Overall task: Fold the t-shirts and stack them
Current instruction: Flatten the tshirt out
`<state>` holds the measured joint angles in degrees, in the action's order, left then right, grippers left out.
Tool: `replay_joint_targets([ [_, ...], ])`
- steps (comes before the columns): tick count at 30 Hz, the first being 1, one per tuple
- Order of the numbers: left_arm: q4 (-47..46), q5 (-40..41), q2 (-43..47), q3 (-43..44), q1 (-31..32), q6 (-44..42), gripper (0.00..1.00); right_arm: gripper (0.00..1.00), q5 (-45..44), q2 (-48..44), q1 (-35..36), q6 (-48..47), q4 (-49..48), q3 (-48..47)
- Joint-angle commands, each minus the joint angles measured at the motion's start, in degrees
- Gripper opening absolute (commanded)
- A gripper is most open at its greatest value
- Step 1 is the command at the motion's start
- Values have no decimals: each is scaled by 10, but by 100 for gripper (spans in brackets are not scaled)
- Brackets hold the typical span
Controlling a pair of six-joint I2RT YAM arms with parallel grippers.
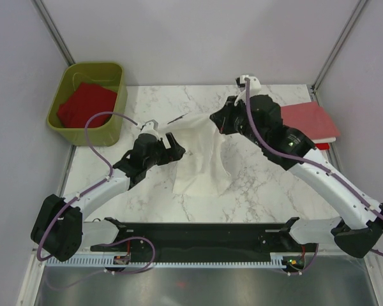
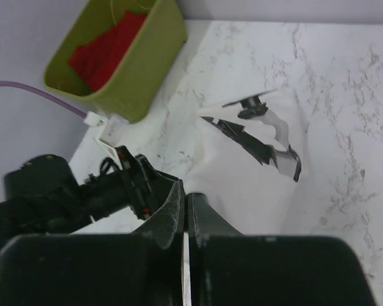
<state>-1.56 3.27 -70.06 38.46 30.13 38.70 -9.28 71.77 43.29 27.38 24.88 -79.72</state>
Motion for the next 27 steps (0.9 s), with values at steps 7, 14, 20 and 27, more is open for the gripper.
replay_joint_targets([
  [7, -45, -26, -12, 9, 2, -44, 100, 0, 8, 32, -21, 16, 110, -156],
  [14, -82, -60, 15, -15, 10, -49, 100, 0, 11, 37, -49, 19, 103, -119],
  [20, -78, -57, -1, -13, 10, -49, 100, 0, -13, 43, -114, 25, 76, -37],
  [27, -74, -58, -109, 35, 10, -57, 100, 49, 22, 65, -250, 29, 14, 73],
])
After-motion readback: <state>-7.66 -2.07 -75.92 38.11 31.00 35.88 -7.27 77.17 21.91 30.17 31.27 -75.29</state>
